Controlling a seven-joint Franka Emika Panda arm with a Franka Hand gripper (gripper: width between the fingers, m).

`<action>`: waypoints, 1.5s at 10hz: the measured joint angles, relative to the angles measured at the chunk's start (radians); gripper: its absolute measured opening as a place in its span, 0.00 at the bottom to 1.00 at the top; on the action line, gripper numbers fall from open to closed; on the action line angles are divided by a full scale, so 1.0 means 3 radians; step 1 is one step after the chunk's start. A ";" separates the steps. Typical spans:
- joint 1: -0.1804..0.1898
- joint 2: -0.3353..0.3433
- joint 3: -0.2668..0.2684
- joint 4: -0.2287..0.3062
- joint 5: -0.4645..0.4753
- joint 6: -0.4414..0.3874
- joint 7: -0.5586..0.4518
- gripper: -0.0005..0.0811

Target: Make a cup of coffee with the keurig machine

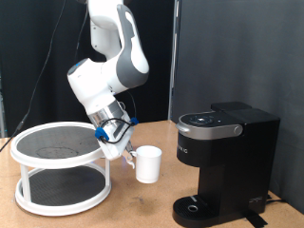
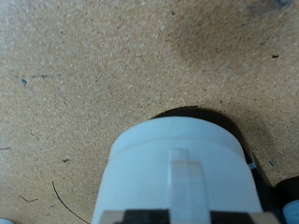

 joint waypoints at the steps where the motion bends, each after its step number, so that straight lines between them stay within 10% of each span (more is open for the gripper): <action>1: 0.0015 0.0064 0.0028 0.0038 0.0136 0.0009 -0.0117 0.01; 15: 0.0181 0.0643 0.0588 0.0251 0.1164 0.0471 -0.0655 0.01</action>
